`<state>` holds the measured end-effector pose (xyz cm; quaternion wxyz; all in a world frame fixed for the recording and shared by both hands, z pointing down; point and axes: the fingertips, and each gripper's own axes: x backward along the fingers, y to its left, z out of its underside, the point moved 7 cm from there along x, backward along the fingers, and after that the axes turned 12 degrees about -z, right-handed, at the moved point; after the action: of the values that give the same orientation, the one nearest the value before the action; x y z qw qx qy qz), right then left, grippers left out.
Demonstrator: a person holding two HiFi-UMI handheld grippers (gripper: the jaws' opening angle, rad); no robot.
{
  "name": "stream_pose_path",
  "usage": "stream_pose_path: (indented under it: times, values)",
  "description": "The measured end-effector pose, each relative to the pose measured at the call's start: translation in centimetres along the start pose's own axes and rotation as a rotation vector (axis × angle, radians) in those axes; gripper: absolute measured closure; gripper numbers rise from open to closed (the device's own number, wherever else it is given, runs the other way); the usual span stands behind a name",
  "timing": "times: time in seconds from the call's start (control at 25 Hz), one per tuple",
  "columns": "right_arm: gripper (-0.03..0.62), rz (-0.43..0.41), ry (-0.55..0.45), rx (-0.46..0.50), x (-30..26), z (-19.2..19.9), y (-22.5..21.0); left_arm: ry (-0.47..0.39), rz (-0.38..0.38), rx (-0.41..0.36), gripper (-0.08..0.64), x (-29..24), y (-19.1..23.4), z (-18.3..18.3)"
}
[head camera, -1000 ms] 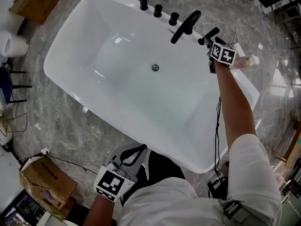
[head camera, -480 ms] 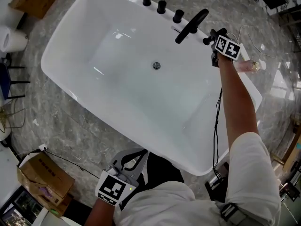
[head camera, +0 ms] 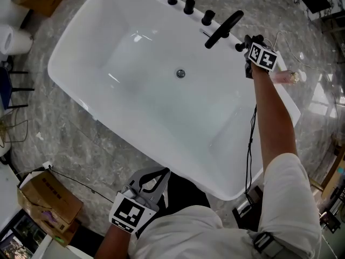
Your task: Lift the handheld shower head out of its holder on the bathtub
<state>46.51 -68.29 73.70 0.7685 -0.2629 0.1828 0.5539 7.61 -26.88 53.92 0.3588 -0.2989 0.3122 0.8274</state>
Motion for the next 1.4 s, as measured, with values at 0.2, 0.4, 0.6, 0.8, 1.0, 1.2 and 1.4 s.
stream_pose_path:
  times: [0.2,0.4,0.6,0.8,1.0,1.2,1.4]
  values:
    - [0.451,0.009,-0.010,0.027,1.0,-0.7,0.7,-0.011,0.002,-0.007,0.554,0.4,-0.2,0.0]
    - [0.451,-0.004,-0.018,0.066,2.3,-1.6,1.8,-0.038,0.001,-0.025,0.554,1.0,-0.6,-0.4]
    - [0.453,0.001,-0.028,0.089,4.0,-2.3,2.8,-0.052,0.003,-0.039,0.554,2.2,-1.0,-0.2]
    - [0.453,0.007,-0.047,0.111,6.1,-3.1,3.9,-0.068,0.004,-0.045,0.554,3.9,-1.2,0.3]
    - [0.453,0.008,-0.067,0.132,8.4,-4.4,4.9,-0.086,0.013,-0.061,0.554,5.0,-1.8,0.5]
    - [0.453,-0.001,-0.083,0.160,10.8,-5.5,6.2,-0.108,0.021,-0.073,0.554,6.5,-2.7,0.8]
    - [0.453,-0.008,-0.105,0.183,13.0,-6.9,7.5,-0.123,0.023,-0.084,0.554,7.9,-3.0,1.1]
